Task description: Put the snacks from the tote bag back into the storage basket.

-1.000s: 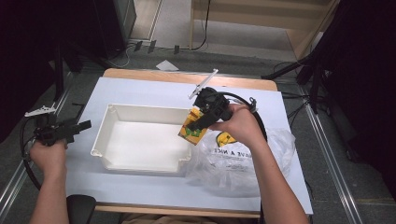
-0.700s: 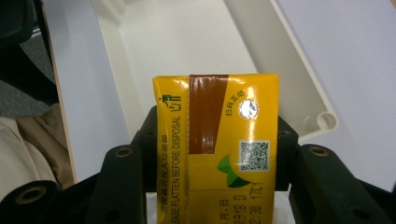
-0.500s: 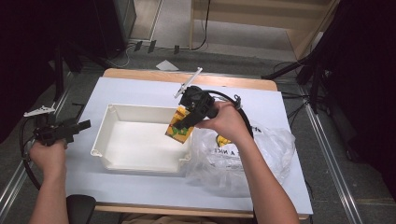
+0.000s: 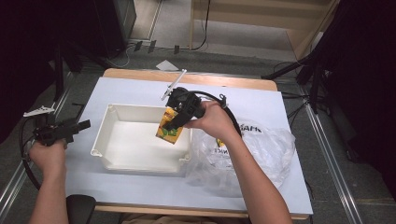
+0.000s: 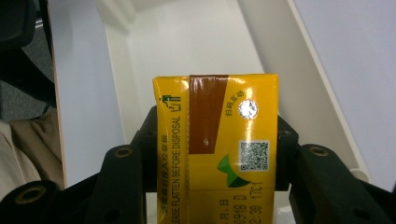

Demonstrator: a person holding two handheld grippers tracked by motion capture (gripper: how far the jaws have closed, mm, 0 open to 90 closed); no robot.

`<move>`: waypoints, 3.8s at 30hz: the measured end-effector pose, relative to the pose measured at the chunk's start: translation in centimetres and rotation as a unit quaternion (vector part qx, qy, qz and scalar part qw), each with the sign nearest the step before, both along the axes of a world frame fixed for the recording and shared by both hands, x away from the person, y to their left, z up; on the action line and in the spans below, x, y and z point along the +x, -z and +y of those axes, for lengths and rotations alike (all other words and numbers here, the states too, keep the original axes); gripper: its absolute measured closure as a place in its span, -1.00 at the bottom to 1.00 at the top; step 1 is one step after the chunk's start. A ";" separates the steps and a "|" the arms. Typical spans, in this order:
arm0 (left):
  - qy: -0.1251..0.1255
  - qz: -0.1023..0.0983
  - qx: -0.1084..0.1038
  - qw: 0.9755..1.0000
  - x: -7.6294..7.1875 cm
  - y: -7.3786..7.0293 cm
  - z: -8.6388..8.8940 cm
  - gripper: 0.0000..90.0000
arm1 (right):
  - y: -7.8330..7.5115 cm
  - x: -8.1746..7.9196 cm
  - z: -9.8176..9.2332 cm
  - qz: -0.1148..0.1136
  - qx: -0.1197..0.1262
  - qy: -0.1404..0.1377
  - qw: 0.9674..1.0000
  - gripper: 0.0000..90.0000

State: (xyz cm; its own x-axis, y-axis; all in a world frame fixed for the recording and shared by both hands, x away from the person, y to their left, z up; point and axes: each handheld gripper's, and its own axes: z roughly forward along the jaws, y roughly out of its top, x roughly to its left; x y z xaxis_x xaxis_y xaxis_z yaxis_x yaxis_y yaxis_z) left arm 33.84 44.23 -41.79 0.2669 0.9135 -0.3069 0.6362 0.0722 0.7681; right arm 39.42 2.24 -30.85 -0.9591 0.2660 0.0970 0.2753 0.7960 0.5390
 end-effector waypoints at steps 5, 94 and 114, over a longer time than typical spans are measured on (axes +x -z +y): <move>-0.001 -0.001 -0.002 1.000 0.0 0.0 0.0 -0.49 | 0.4 0.2 0.9 0.002 -0.005 -0.006 1.000 0.22; 0.003 -0.002 -0.005 1.000 0.0 0.0 0.0 -0.49 | 7.1 1.0 7.1 0.010 -0.059 -0.068 0.996 0.11; 0.001 -0.003 -0.003 1.000 0.0 0.0 0.0 -0.49 | 7.2 1.2 6.7 0.031 -0.040 -0.055 0.997 -0.05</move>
State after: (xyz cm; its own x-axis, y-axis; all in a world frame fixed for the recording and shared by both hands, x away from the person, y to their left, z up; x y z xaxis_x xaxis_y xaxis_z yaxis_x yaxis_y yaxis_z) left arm 33.88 44.22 -41.80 0.2705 0.9109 -0.3116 0.6325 0.0759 0.7709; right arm 40.61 8.98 -38.06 -0.9759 0.1680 0.1391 0.2137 0.8636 0.4566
